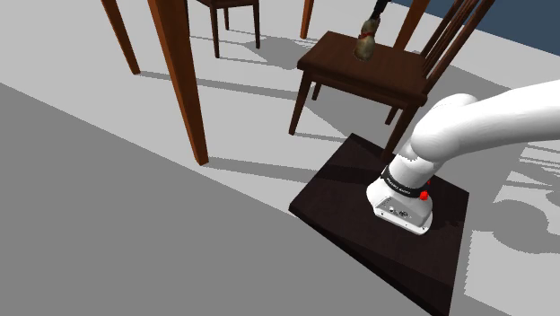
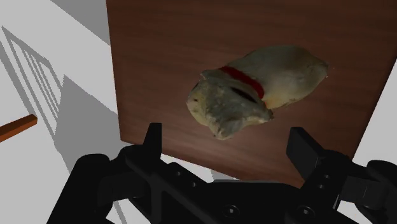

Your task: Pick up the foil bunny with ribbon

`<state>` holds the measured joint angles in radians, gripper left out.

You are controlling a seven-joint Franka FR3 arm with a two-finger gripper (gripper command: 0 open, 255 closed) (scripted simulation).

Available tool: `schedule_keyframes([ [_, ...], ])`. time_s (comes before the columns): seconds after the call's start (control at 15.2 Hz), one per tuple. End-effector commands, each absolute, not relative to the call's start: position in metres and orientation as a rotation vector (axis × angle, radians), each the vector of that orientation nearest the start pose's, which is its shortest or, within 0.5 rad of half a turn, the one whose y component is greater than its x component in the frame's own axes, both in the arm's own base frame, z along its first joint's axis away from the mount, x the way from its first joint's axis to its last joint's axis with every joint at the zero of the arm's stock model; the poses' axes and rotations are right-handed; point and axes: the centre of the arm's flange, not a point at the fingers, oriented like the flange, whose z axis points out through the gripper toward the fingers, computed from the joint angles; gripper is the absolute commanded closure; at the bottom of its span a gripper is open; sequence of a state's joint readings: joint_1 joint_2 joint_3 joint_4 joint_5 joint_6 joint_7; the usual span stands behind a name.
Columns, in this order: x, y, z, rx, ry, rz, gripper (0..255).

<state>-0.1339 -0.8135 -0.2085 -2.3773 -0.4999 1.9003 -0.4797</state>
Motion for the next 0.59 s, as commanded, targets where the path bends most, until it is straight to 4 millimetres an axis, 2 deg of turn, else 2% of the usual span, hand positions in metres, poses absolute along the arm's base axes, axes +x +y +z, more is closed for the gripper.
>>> schedule_keyframes([
  [0.0,0.297,-0.17,0.613,-3.543,-0.47,-0.318,0],
  [0.33,0.297,-0.17,0.583,-3.543,-0.47,-0.318,0],
  [0.46,0.297,-0.17,0.583,-3.543,-0.47,-0.318,0],
  [0.53,0.297,-0.17,0.583,-3.543,-0.47,-0.318,255],
])
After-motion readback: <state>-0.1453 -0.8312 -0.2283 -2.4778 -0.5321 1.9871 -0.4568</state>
